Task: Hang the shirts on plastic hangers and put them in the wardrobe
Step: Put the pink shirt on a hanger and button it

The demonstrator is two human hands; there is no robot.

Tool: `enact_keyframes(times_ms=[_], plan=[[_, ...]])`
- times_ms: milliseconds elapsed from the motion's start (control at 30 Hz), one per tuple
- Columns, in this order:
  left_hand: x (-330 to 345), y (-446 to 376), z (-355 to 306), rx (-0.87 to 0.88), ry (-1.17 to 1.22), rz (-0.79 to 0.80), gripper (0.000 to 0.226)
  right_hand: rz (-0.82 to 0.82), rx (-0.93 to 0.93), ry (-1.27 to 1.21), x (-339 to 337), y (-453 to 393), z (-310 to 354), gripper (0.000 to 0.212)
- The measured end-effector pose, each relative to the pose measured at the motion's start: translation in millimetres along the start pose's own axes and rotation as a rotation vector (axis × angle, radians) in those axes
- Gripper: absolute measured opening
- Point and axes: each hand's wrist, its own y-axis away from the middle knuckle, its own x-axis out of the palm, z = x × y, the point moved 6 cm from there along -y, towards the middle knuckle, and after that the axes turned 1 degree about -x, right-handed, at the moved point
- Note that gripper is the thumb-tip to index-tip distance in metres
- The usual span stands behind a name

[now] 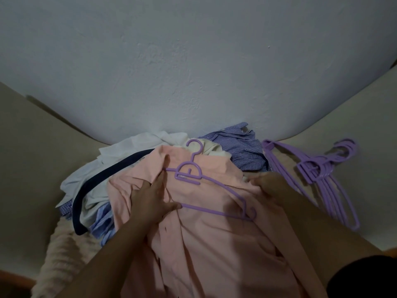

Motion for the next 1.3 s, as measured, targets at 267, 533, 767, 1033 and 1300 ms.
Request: enact_keyframes(times_ms=[267,533,767,1033,1300], plan=[[-2,1,-11,-0.051,-0.010,-0.019,0.112,-0.067,-0.135,-0.343,-12,28,67,0.031],[10,-13,-52,-0.102,0.141,-0.067,0.100,0.357,0.135,-0.860,91,77,56,0.025],[10,58,-52,-0.100,0.751,-0.239,0.067,0.295,0.271,-1.012,106,85,-16,0.032],[37,93,-55,-0.381,1.135,-0.145,0.107,0.347,0.176,-1.153,118,94,-13,0.039],[53,65,-50,-0.700,1.532,-0.170,0.073,0.337,0.257,-1.108,129,98,-10,0.026]])
